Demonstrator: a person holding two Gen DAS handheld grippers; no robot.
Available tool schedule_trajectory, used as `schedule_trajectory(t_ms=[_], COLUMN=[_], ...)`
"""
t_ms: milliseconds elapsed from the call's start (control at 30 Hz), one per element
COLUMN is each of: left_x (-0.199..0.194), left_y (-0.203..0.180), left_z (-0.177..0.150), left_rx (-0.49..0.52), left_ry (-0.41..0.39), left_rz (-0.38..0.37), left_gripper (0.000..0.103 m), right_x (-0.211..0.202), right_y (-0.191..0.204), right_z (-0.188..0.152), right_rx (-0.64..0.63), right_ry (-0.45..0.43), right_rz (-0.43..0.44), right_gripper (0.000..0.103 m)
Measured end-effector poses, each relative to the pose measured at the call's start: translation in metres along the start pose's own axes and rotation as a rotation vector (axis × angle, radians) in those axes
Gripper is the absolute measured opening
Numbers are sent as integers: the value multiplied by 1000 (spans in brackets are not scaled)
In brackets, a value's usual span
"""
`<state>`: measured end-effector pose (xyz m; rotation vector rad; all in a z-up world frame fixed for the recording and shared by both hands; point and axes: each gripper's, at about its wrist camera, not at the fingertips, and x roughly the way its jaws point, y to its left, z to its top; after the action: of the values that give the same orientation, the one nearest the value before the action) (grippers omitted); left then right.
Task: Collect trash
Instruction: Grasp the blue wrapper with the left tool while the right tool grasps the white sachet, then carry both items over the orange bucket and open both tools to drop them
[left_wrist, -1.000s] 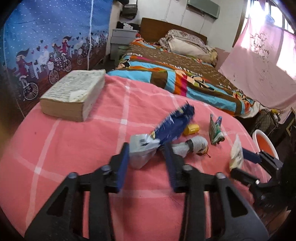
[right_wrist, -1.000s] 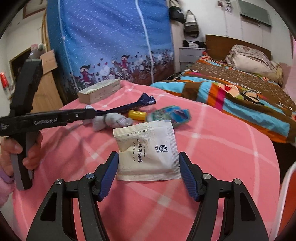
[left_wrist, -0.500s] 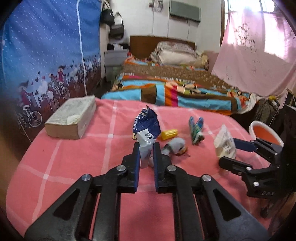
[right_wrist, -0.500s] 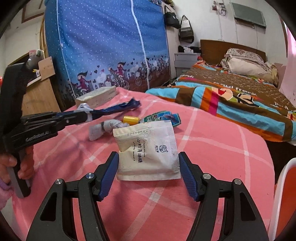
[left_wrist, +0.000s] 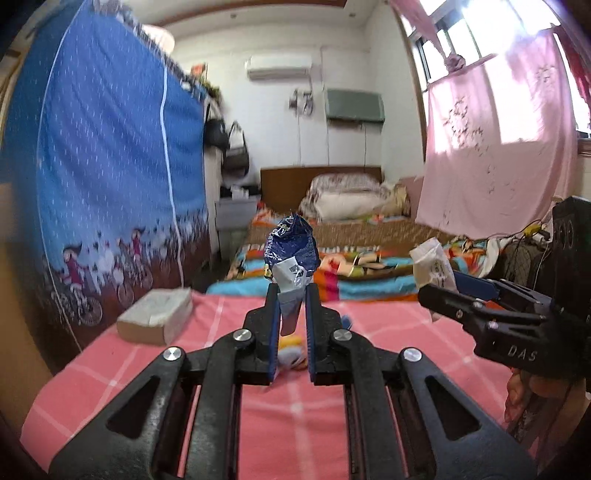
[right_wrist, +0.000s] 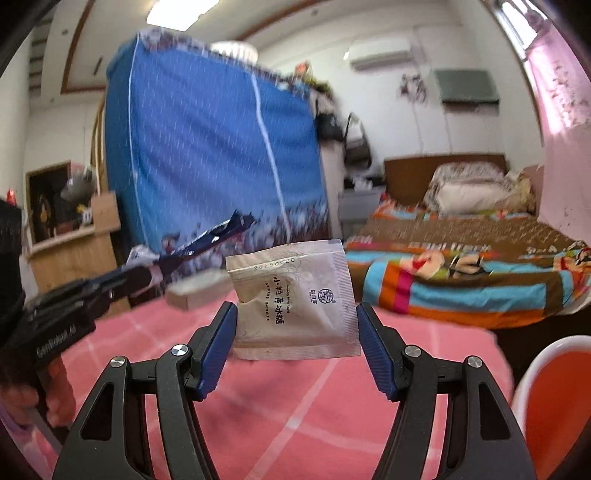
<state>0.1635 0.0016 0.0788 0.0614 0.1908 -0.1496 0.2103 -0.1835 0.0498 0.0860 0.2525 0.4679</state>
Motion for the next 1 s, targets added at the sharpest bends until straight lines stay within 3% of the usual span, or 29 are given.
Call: schedule_trajectory(t_ms=[167,333,567,767,1000], left_x=[-7,-13,-16,-12,4], left_y=[-31,-66,-116,-154,-196], left_z=[11,18,20,22,18], left_rx=[79,154,225,225,216], left_ry=[-93,-163,-197,-178,-66], left_rz=[-28,-82,-181,-270,-383], left_gripper=[16,16,16,16,17], right_x=[-29,-52,-92,-117,-134], right_y=[-17,-37,-77,-105,-135], right_z=[13,19,20,14,-1], right_rx=[13,49,106,142,195], right_ry=[-116,-175,-229,-225,-165], right_rz=[-48,-95,-204,-297,-395], right_gripper=[64,64,64,64,64])
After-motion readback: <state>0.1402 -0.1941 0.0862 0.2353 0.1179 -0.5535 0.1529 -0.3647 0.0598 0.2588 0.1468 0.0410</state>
